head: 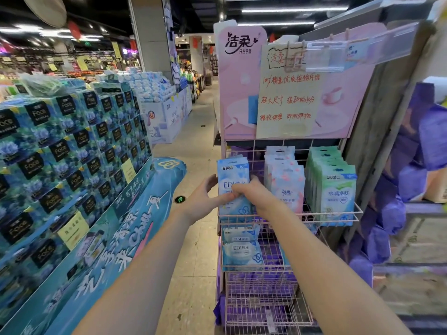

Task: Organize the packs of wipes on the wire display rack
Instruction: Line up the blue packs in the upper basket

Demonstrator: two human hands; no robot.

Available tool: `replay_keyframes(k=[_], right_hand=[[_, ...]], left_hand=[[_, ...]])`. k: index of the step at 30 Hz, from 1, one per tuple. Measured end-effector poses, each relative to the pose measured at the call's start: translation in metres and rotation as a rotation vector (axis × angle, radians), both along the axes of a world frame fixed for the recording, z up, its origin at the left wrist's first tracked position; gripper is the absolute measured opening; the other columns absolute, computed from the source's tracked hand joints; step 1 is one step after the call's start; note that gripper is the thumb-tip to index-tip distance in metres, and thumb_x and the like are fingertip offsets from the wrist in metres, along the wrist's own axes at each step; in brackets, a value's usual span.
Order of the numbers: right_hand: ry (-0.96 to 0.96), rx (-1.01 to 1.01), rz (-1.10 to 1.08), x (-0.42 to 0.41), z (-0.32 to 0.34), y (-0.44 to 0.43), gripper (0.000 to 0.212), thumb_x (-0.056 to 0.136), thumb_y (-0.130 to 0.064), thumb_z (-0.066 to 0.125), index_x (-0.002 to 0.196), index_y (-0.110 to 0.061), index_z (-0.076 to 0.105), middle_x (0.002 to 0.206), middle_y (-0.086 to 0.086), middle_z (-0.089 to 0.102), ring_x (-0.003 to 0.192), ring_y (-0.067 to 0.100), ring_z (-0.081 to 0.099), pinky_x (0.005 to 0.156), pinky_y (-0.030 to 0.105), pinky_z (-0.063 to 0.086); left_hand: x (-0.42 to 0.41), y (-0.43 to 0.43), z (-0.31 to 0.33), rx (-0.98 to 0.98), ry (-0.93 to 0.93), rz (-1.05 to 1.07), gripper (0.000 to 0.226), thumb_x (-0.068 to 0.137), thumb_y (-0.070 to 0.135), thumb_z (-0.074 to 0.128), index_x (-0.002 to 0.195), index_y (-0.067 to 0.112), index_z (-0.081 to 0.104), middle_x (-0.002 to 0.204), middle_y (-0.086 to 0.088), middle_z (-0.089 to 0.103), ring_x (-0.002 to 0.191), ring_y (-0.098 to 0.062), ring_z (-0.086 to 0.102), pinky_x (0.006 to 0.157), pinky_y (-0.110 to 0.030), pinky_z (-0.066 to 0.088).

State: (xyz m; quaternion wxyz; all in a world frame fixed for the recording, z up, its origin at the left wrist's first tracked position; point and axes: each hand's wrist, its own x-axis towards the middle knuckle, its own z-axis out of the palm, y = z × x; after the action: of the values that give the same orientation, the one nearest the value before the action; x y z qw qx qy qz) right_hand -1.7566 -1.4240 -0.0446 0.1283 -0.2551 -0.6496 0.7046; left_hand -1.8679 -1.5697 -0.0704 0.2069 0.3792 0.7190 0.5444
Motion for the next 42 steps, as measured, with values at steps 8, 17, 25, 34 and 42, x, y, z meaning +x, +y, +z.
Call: replay_keyframes(k=[8, 17, 25, 34, 42], right_hand=[[0.001, -0.040, 0.034, 0.003, -0.001, 0.003, 0.071, 0.072, -0.004, 0.068, 0.133, -0.021, 0.037, 0.120, 0.011, 0.066, 0.099, 0.030, 0.073, 0.067, 0.037, 0.063], [0.194, -0.048, -0.090, 0.010, 0.005, -0.009, 0.092, 0.052, 0.003, 0.062, 0.135, -0.025, 0.035, 0.121, 0.014, 0.064, 0.105, 0.036, 0.069, 0.081, 0.058, 0.062], [0.337, -0.023, -0.128, 0.018, 0.008, -0.007, 0.092, 0.064, 0.022, 0.055, 0.141, -0.026, 0.042, 0.118, 0.010, 0.069, 0.103, 0.026, 0.068, 0.070, 0.041, 0.062], [0.123, 0.004, -0.032, 0.016, 0.003, -0.001, 0.078, 0.066, 0.015, 0.056, 0.134, -0.022, 0.048, 0.123, 0.013, 0.068, 0.112, 0.035, 0.067, 0.088, 0.057, 0.060], [0.096, 0.081, -0.007, 0.014, 0.000, 0.000, 0.067, 0.080, 0.017, 0.047, 0.137, -0.018, 0.053, 0.124, 0.010, 0.069, 0.117, 0.031, 0.064, 0.103, 0.056, 0.053]], left_hand=[[0.000, 0.000, 0.012, -0.166, -0.040, -0.087, 0.108, 0.063, 0.077, 0.083, 0.154, 0.036, 0.043, 0.152, 0.011, 0.054, 0.138, -0.013, 0.053, 0.119, -0.053, 0.039], [0.008, -0.001, 0.019, -0.016, 0.076, -0.067, 0.103, 0.054, 0.069, 0.091, 0.146, 0.047, 0.050, 0.133, 0.030, 0.064, 0.121, 0.012, 0.059, 0.097, -0.020, 0.052], [0.018, 0.006, 0.031, 0.041, 0.197, -0.054, 0.105, 0.073, 0.026, 0.094, 0.158, 0.045, 0.035, 0.145, 0.017, 0.059, 0.135, -0.003, 0.054, 0.100, -0.024, 0.053], [0.027, 0.009, 0.010, -0.189, 0.132, -0.095, 0.065, 0.088, 0.000, 0.073, 0.133, 0.036, 0.042, 0.117, 0.015, 0.062, 0.090, 0.021, 0.065, 0.069, -0.002, 0.050], [0.048, 0.023, 0.015, -0.123, 0.145, 0.166, 0.089, 0.089, 0.022, 0.071, 0.157, 0.014, 0.014, 0.145, -0.008, 0.056, 0.134, -0.028, 0.055, 0.114, -0.051, 0.043]])
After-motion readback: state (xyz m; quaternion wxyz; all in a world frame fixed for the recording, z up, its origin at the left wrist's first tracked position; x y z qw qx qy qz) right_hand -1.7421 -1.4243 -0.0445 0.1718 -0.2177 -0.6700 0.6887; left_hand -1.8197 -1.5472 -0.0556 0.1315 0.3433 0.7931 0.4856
